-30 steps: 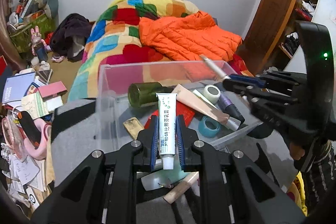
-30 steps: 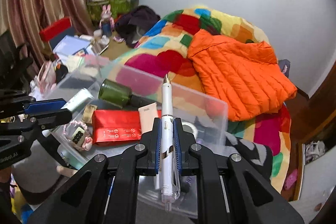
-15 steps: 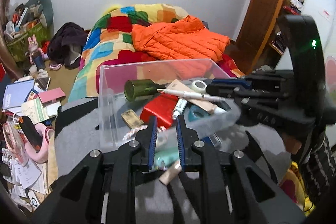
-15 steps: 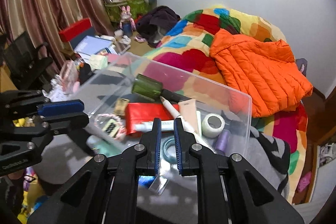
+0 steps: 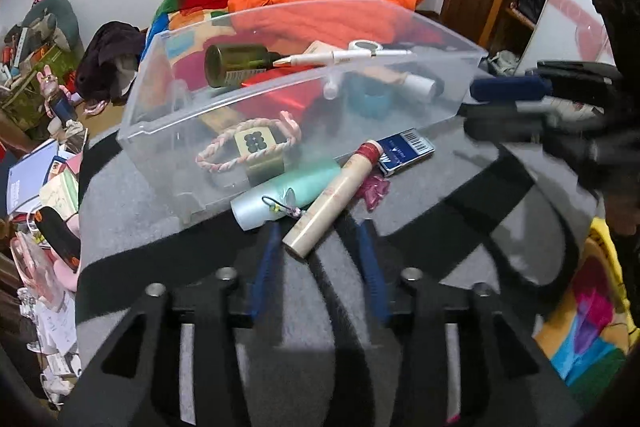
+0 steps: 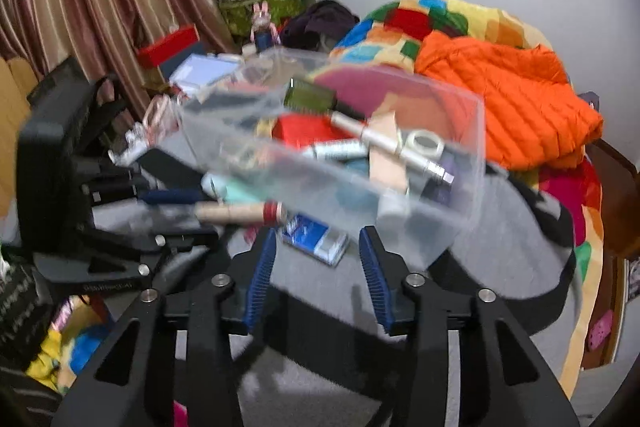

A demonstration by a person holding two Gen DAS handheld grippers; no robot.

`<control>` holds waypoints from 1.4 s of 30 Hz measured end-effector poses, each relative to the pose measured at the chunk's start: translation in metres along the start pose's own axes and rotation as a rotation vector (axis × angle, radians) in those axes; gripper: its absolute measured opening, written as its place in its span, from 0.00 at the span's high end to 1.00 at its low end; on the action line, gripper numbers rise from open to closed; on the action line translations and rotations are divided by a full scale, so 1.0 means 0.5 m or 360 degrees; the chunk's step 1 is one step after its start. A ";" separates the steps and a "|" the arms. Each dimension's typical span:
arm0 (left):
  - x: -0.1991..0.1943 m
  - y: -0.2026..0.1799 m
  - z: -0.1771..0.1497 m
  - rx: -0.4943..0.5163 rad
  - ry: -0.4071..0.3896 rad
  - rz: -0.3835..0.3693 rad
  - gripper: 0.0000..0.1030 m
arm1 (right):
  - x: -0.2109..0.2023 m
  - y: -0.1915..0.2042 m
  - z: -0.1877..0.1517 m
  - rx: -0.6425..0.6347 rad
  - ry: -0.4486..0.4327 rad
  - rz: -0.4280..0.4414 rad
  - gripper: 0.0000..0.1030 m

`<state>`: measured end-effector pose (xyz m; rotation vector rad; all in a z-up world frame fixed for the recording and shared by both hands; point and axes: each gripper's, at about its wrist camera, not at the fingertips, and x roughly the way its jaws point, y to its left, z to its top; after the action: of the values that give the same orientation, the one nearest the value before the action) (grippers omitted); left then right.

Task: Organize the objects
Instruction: 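Grasp beige cylinder with left gripper while right grasps blue Max card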

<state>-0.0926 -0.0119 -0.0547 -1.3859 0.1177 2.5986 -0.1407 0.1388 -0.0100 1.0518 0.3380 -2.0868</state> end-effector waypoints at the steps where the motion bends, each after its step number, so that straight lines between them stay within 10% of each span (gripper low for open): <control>1: 0.006 -0.001 0.002 0.0005 0.0010 0.0002 0.58 | 0.009 0.001 -0.004 -0.0006 0.0021 -0.0006 0.58; 11: -0.003 -0.015 -0.021 0.0035 -0.0020 0.0033 0.85 | 0.100 0.008 -0.012 -0.0038 0.0121 -0.0055 0.55; 17: -0.042 -0.006 -0.077 -0.0022 -0.0037 0.0009 0.87 | 0.091 0.015 -0.029 -0.0040 0.0128 0.0003 0.88; 25: -0.081 0.011 -0.120 -0.0076 -0.0042 -0.0030 0.87 | 0.035 0.067 -0.067 -0.0241 0.0124 0.0072 0.86; 29: -0.071 0.018 -0.107 -0.0116 -0.0046 -0.0051 0.86 | 0.042 0.061 -0.038 -0.0223 0.0058 -0.0022 0.48; 42: -0.034 0.011 -0.079 -0.0127 -0.0082 -0.0032 0.86 | 0.113 0.042 -0.010 -0.0215 0.0114 0.0009 0.70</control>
<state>-0.0523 -0.0257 -0.0626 -1.3370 -0.0076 2.6472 -0.1434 0.0982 -0.0549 1.0470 0.5037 -1.9949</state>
